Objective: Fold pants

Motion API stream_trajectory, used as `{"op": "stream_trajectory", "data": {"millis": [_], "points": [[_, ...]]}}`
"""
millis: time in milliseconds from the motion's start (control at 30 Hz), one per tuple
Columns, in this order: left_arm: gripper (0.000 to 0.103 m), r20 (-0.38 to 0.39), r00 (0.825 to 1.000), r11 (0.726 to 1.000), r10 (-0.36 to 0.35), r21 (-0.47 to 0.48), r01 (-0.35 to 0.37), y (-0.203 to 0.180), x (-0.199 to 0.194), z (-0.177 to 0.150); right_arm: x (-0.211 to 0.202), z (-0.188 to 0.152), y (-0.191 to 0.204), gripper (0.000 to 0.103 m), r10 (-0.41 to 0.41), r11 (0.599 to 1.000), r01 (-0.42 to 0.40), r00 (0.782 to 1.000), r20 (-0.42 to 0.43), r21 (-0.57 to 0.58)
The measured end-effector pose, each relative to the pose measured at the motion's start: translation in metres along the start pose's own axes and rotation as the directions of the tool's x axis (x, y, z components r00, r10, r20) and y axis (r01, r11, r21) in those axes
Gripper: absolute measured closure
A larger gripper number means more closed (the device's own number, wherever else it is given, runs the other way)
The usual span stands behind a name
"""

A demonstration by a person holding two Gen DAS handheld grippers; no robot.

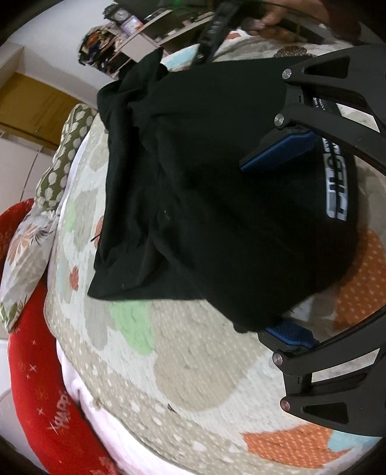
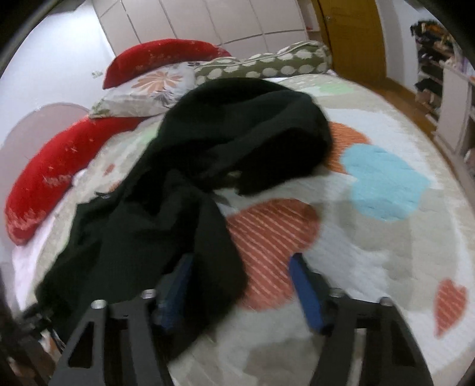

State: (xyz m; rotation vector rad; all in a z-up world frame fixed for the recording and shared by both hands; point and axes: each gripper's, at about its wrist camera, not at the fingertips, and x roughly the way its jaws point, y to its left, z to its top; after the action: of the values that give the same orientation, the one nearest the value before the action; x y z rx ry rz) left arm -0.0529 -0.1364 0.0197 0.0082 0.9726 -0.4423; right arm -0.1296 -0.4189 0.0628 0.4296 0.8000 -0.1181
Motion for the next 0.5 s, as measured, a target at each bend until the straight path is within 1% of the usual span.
{"op": "stream_trajectory", "data": {"millis": [33,67,100,133,200,267,300,400,433,467,500], "points": [[0.013,0.005,1.0,1.0,0.005,0.009,-0.005,-0.002,0.002,0.0,0.005,0.0,0.007,0.069,0.008,1.0,-0.008,1.0,-0.007,-0.016],[0.013,0.013,1.0,1.0,0.007,0.017,-0.007,-0.003,0.003,0.0,0.01,0.0,0.013,0.078,0.016,0.999,-0.016,1.0,-0.018,-0.038],[0.014,0.02,1.0,1.0,0.006,0.02,-0.006,-0.004,0.003,0.0,0.012,-0.001,0.018,0.084,0.014,0.999,-0.015,1.0,-0.02,-0.051],[0.017,0.02,1.0,1.0,0.005,0.02,-0.005,-0.003,0.003,0.0,0.013,0.001,0.023,0.089,0.032,0.997,-0.033,0.999,-0.026,-0.065],[0.022,0.019,1.0,1.0,-0.006,0.012,0.005,-0.002,0.0,0.001,0.008,0.003,0.024,0.09,0.043,0.997,-0.045,0.999,-0.026,-0.063],[0.024,0.015,0.999,1.0,-0.029,-0.01,0.03,0.002,-0.005,0.001,-0.014,0.0,0.016,0.091,0.111,0.994,-0.111,0.994,0.002,-0.013],[0.024,0.013,0.999,0.999,-0.037,-0.017,0.037,0.003,-0.006,0.001,-0.028,-0.001,0.011,0.091,0.12,0.993,-0.12,0.992,0.028,-0.001],[0.024,0.015,0.999,0.999,-0.046,-0.016,0.046,0.004,-0.013,-0.001,-0.078,-0.009,-0.004,0.091,0.092,0.995,-0.095,0.989,0.117,0.016],[0.024,0.018,0.999,0.999,-0.041,-0.012,0.041,0.004,-0.015,-0.002,-0.105,-0.016,-0.017,0.091,0.063,0.997,-0.069,0.985,0.161,0.033],[0.024,0.018,0.999,0.999,-0.041,-0.011,0.041,0.004,-0.016,-0.004,-0.117,-0.018,-0.024,0.091,0.036,0.998,-0.044,0.983,0.181,0.04],[0.024,0.017,0.999,0.999,-0.042,-0.01,0.042,0.004,-0.017,-0.005,-0.143,-0.027,-0.038,0.091,-0.031,0.998,0.019,0.977,0.213,0.056]]}}
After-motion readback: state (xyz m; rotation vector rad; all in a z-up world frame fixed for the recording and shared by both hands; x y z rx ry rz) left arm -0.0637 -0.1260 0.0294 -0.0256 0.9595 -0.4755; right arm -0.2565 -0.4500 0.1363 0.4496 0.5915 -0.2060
